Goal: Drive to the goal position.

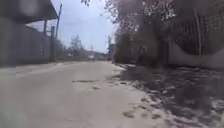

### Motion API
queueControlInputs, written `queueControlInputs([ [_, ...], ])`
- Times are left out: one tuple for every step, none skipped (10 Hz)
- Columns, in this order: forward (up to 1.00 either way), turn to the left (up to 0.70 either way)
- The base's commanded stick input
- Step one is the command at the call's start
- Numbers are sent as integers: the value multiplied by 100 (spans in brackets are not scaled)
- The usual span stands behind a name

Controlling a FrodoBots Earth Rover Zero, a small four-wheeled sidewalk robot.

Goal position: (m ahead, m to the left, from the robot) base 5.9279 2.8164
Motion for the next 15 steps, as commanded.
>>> queueControlInputs([
  [70,0],
  [70,0],
  [70,0],
  [70,0],
  [70,0],
  [70,0],
  [70,0],
  [70,0],
  [70,0],
  [70,0],
  [70,0],
  [70,0],
  [70,0],
  [70,0],
  [70,0],
])
